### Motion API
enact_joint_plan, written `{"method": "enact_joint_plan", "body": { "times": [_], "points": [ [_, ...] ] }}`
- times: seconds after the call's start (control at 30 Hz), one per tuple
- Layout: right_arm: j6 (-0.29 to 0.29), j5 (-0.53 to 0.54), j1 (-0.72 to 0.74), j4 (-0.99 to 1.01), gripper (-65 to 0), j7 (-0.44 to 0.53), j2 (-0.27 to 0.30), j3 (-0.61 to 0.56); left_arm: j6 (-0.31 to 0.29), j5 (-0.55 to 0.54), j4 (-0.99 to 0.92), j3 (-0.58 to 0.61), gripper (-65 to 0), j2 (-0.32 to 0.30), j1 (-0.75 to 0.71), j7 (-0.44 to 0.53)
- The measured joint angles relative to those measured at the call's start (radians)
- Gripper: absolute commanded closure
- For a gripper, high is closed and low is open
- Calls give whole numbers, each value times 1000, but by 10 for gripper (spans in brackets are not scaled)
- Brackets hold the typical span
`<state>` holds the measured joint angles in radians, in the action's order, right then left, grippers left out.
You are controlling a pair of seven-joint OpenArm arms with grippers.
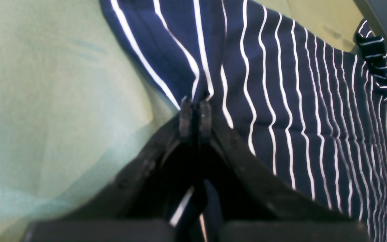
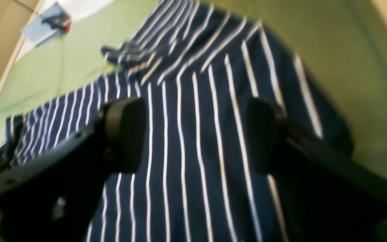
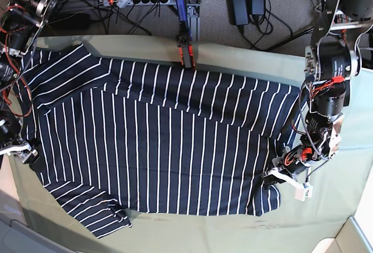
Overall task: Fold the T-shirt properly
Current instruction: 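Move the right gripper to the shirt's opposite hem corner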
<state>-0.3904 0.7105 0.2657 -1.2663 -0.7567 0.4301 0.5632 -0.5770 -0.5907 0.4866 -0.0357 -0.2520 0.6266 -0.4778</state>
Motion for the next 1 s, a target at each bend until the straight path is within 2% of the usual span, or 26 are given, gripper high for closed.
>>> {"method": "enact_joint_plan", "body": {
  "times": [0.2, 0.37, 0.53, 0.73, 1.0],
  "points": [
    [25, -143, 101, 164, -445, 71, 47, 0, -4, -2, 0, 0, 0, -3, -3, -6],
    [28, -153, 180, 386, -445, 95, 109, 0, -7, -3, 0, 0, 0, -9, -6, -8],
    [28, -187, 177, 534, -445, 160, 145, 0, -7, -4, 0, 0, 0, -8, -11, -5],
    [27, -207, 180, 568, -445, 186, 125, -5, -7, -16, 0, 0, 0, -9, -12, -8],
    [27, -234, 180, 571, -445, 226, 71, -85, -7, -29, 0, 0, 0, -9, -12, -8]
  ]
}}
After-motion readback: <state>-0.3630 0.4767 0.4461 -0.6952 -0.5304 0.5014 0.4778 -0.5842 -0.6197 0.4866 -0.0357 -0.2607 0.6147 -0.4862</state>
